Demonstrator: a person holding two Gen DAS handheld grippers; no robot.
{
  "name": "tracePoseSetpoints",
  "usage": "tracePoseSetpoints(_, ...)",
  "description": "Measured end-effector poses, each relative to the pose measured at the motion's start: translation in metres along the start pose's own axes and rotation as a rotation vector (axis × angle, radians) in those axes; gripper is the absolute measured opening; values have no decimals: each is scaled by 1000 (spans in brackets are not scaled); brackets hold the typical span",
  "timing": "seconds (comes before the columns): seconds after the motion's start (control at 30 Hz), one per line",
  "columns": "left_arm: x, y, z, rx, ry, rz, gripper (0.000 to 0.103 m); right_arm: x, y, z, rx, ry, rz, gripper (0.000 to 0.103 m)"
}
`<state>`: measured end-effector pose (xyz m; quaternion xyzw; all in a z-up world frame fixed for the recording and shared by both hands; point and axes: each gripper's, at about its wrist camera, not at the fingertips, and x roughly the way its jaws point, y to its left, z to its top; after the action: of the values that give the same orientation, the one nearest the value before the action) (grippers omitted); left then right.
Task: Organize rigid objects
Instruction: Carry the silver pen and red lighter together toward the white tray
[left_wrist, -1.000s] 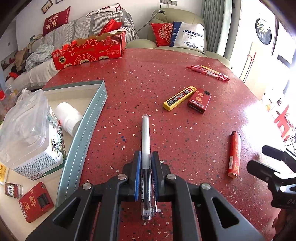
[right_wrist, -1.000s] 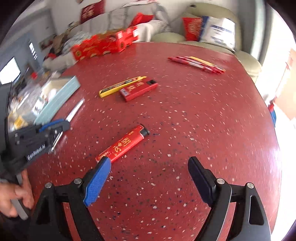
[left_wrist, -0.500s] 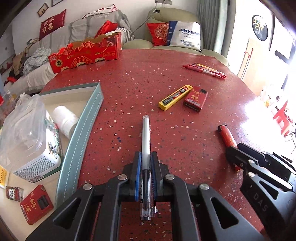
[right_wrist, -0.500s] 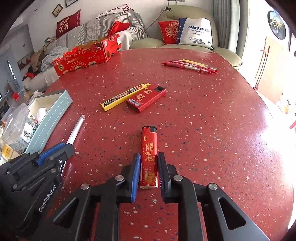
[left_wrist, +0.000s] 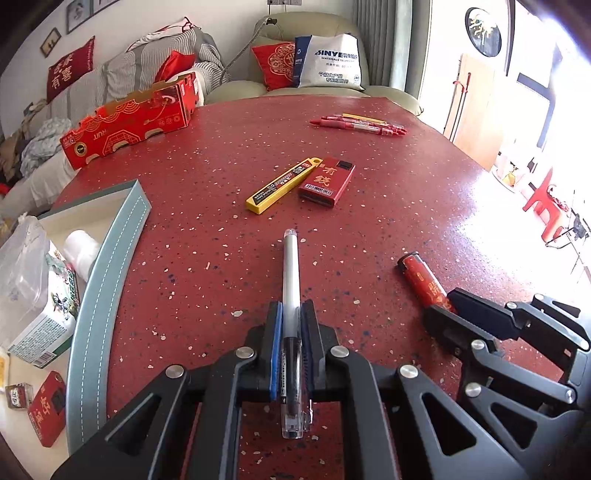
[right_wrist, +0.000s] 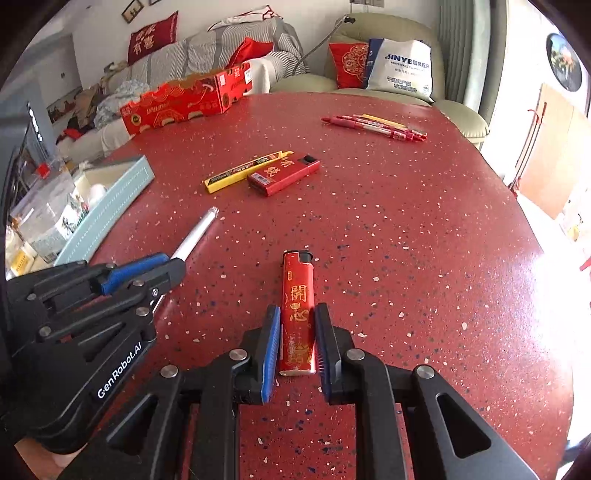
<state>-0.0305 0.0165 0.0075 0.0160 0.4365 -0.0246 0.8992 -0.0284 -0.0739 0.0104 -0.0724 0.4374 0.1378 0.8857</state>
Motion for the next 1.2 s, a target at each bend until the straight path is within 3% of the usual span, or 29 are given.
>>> tracePoseSetpoints(0.6,-4,4,-4,-32,-5,-7,10,-13,2,-10,43,-91,79,20)
tracePoseSetpoints(0.83,-14,16,-15,-77,-5,-17,10,-16,4,-15,99,-87,142,20)
tracePoseSetpoints(1.2,-19,14,-23,-54,-10,1,10,-13,7,-19,113,-70,139,20)
